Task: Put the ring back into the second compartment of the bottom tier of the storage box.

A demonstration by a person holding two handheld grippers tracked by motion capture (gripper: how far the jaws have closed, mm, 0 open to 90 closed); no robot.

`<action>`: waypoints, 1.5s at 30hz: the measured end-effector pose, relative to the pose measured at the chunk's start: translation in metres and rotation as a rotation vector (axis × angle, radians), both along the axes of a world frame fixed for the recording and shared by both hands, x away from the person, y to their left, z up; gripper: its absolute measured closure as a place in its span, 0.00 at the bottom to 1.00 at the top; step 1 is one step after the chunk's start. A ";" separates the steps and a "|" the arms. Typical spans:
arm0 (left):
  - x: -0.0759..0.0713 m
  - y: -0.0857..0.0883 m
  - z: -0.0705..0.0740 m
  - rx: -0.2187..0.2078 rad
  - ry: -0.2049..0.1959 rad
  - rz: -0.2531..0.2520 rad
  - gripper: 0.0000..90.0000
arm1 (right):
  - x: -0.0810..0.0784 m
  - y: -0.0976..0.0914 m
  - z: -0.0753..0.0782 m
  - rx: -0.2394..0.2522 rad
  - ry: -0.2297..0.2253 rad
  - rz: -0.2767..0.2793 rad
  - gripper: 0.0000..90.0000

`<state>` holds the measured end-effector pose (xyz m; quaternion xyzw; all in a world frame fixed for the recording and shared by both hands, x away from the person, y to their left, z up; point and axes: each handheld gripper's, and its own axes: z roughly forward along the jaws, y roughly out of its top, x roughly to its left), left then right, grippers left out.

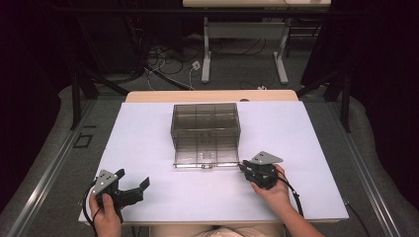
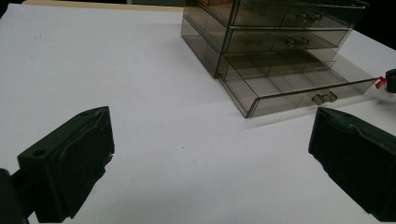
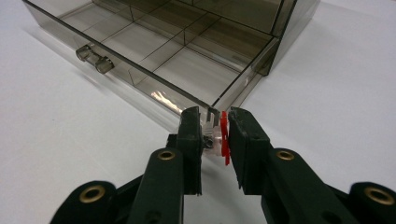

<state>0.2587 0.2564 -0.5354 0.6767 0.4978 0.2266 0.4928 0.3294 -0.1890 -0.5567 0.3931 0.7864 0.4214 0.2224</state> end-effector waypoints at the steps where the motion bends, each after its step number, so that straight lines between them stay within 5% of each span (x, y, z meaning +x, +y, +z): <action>1: 0.000 0.000 0.000 0.000 0.000 0.000 0.01 | 0.000 0.000 0.000 0.004 -0.007 0.002 0.83; 17: 0.000 -0.001 0.000 0.000 0.004 -0.001 0.01 | -0.008 0.001 0.009 0.086 0.020 -0.025 0.83; 45: 0.001 -0.001 0.000 0.001 0.003 -0.002 0.01 | -0.006 0.008 0.033 0.124 0.090 -0.032 0.83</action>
